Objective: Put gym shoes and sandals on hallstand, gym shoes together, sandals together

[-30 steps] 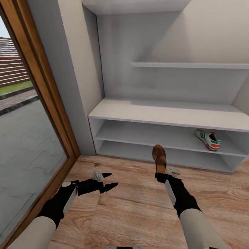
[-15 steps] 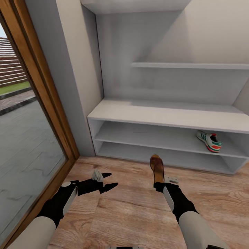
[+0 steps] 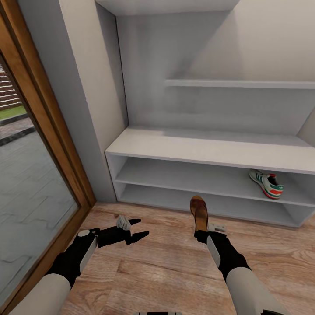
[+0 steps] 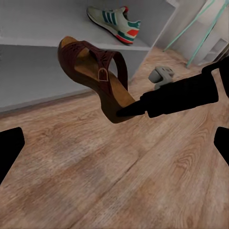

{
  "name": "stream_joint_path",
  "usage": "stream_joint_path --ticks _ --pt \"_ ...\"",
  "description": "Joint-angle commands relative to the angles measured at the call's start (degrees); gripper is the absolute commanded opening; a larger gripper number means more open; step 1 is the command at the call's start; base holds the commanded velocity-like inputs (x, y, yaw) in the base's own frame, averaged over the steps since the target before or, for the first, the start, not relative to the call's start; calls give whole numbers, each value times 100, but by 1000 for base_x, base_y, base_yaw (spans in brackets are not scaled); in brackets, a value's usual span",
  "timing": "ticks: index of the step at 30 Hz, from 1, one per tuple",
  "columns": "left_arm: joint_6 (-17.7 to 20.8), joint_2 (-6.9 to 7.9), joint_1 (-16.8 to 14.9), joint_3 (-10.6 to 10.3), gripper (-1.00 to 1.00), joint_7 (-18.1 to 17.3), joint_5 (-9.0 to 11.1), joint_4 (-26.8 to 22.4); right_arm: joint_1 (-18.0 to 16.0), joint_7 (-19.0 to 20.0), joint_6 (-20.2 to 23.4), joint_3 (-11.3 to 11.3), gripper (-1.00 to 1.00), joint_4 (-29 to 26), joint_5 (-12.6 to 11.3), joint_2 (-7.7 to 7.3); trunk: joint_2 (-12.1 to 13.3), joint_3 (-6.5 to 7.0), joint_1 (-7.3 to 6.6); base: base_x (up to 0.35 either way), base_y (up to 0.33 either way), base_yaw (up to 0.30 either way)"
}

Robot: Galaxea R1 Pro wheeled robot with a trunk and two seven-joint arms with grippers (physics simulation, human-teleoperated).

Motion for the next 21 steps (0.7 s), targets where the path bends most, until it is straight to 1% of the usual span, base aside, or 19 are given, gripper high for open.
stream_joint_path --ticks 1,3,8,15,17,21 --pt "57 8 -3 -26 100 -4 57 0 -2 -33 30 -20 -100 -12 -24 3 -2 -5 -1 5 -2 0" --pt "57 8 -3 -26 100 -5 57 0 -2 -33 30 -25 -100 -40 -24 -3 -2 -5 -1 3 -1 0" --pt "59 8 -3 -26 100 -6 57 -1 -2 -40 58 -28 -100 -414 -24 1 -2 -5 -1 0 0 0" --pt "60 8 -3 -26 100 -6 57 1 -2 -38 72 -28 -100 -493 -24 0 -2 -5 -1 11 -1 0" --pt "60 8 -3 -26 100 -6 57 -1 -2 -36 73 -28 -100 -493 -27 -1 -2 -5 -1 136 -59 0" --pt "66 -16 -3 -42 100 -6 62 75 -2 -34 74 -28 -100 -495 -29 -2 -2 -5 -1 250 -163 0"
